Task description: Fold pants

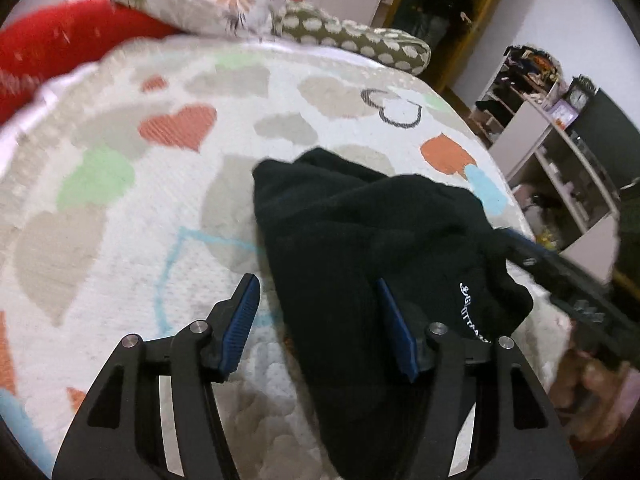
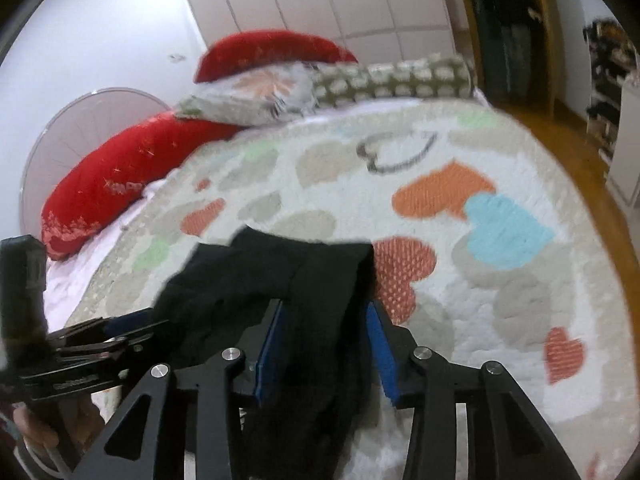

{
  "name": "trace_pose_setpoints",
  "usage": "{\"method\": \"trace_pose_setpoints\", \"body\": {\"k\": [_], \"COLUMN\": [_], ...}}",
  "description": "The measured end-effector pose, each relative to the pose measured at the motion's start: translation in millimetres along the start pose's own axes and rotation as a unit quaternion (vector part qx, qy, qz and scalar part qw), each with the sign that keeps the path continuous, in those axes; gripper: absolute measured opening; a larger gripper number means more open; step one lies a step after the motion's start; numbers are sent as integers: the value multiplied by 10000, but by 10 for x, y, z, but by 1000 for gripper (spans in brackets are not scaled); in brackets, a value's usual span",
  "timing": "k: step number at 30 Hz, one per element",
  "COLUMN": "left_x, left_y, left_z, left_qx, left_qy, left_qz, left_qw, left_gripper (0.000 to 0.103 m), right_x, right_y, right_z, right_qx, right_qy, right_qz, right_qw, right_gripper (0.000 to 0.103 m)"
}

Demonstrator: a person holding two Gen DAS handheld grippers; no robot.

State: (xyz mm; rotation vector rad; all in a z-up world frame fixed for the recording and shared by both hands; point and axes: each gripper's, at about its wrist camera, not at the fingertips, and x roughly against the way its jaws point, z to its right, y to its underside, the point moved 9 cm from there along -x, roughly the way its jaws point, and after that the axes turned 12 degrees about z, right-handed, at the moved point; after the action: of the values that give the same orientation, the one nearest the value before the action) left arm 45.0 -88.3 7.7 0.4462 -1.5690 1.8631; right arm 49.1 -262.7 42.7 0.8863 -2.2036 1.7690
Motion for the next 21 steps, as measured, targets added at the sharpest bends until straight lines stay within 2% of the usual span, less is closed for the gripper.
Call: {"method": "trace_pose_setpoints", "body": {"k": [2, 5, 8, 10, 13, 18, 21], "left_x": [72, 95, -34, -18, 71, 332, 445], "left_y": [-1, 59, 189, 196, 138, 27, -18], "left_z": [37, 60, 92, 107, 135, 141, 138], "left_qx": [-65, -162, -266, -315, -472, -497, -507], "left_qy": [-107, -230, -374, -465, -581, -751, -838], "left_qz": [141, 223, 157, 280, 400, 830, 1026], "left_qw": [9998, 9994, 9988, 9980, 9964, 9925, 9899], "left_gripper": [61, 61, 61, 61, 61, 61, 61], "right_x": [135, 106, -143, -106, 66, 348, 427], "right_y": [-12, 155, 506, 502, 352, 154, 120], "right_z": [-124, -306, -244, -241, -281, -330, -359], "right_qx": [92, 328, 506, 619, 444, 316, 258], "right_qy": [-238, -459, -143, -47, -190, -135, -105], "right_qz": [94, -123, -617, -465, -326, 170, 273], "right_qw": [9996, 9983, 9967, 9970, 9983, 9993, 9992], "right_gripper": [41, 41, 41, 41, 41, 48, 48]}}
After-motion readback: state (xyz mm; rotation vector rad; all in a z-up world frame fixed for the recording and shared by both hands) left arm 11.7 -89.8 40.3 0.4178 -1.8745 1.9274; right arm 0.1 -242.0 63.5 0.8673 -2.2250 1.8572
